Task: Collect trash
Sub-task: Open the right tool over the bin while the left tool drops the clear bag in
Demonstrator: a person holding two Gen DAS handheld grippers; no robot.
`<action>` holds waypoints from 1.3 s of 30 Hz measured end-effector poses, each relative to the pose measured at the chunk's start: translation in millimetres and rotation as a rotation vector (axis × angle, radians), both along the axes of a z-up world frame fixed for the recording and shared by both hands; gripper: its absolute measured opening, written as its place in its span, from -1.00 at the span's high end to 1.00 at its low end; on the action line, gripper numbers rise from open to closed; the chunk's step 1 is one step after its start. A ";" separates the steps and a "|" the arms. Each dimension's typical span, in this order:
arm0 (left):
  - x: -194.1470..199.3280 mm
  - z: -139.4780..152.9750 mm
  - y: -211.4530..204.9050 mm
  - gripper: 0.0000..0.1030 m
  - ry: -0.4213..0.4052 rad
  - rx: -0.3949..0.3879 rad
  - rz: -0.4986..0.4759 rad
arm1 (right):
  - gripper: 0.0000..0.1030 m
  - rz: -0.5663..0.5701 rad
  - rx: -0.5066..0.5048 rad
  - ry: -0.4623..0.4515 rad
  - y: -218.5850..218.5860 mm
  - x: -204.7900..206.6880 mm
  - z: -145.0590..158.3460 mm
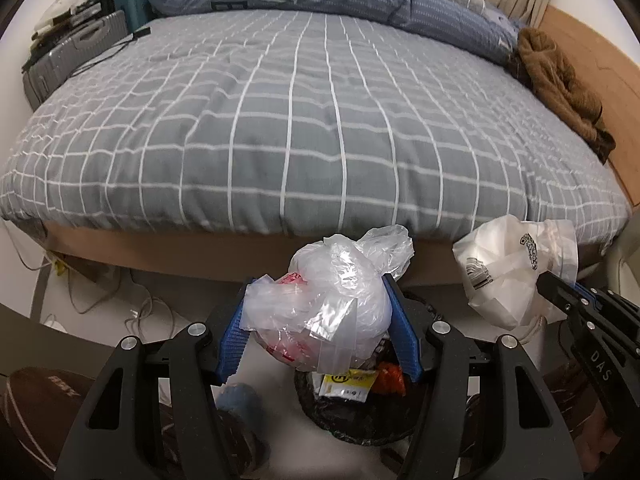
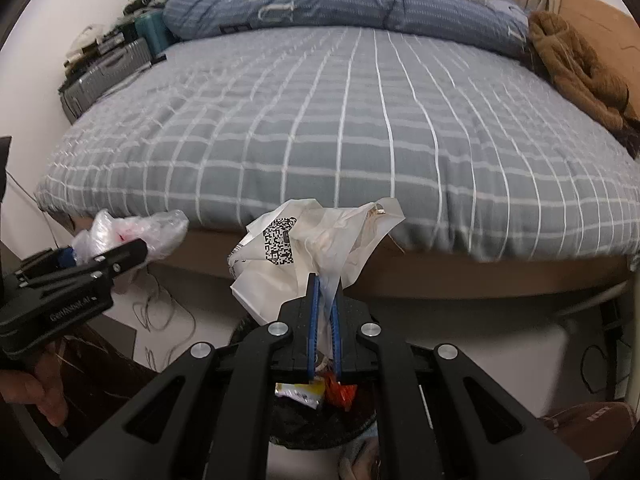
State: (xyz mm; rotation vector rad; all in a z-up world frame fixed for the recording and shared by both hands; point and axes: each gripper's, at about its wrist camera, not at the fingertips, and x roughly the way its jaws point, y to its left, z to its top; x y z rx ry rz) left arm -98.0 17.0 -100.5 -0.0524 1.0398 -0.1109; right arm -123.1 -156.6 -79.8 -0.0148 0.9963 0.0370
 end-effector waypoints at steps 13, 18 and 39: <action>4.8 -65.5 1.4 -0.16 0.117 0.035 -0.008 | 0.90 0.009 -0.006 0.209 -0.5 12.7 -85.3; 8.5 -80.2 13.4 -0.16 0.145 0.042 0.012 | 0.90 0.016 -0.032 0.267 8.9 19.9 -109.8; 16.4 -109.7 -48.2 -0.16 0.197 0.045 -0.111 | -0.57 -0.108 -0.070 0.162 -51.5 9.3 -94.8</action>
